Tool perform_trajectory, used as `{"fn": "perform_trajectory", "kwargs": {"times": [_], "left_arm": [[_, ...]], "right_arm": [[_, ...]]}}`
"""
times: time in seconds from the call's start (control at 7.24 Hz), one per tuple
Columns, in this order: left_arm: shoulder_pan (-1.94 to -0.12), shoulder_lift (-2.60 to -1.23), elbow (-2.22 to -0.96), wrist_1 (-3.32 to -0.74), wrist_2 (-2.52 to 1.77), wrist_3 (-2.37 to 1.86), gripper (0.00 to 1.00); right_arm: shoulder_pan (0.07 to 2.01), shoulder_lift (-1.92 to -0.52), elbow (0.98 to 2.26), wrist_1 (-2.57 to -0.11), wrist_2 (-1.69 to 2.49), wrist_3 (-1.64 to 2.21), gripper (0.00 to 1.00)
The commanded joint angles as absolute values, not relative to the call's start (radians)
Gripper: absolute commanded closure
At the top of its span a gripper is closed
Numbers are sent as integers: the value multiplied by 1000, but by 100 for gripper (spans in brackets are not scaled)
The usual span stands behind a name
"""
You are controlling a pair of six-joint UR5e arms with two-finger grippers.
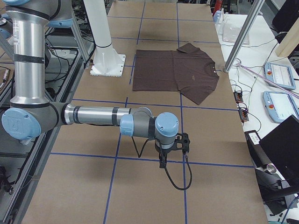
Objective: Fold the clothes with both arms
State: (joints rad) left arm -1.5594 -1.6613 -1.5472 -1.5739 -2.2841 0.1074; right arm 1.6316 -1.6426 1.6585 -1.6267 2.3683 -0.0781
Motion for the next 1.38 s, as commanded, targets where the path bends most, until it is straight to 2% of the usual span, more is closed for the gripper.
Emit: {"fn": "perform_trajectory", "kwargs": {"times": [0.0, 0.41, 0.69, 0.83, 0.97, 1.24], "left_arm": [[-1560, -1661, -1546, -1574, -2284, 107, 0], [-1555, -1718, -1598, -1574, -2281, 94, 0], [-1543, -1788, -1591, -1697, -2283, 98, 0], [-1481, -1787, -1565, -1914, -2284, 95, 0], [-1445, -1787, -1560, -1968, -2284, 24, 0], [-1411, -1839, -1548, -1983, -2278, -52, 0]], "right_arm": [[1632, -1643, 1680, -1626, 2368, -78, 0], [1582, -1580, 1668, -1614, 2405, -55, 0], [1450, -1400, 1623, -1570, 2480, 73, 0], [1359, -1335, 1576, -1504, 2483, 131, 0], [1301, -1224, 1472, -1427, 2488, 288, 0], [1203, -1123, 1279, -1123, 2345, 387, 0]]}}
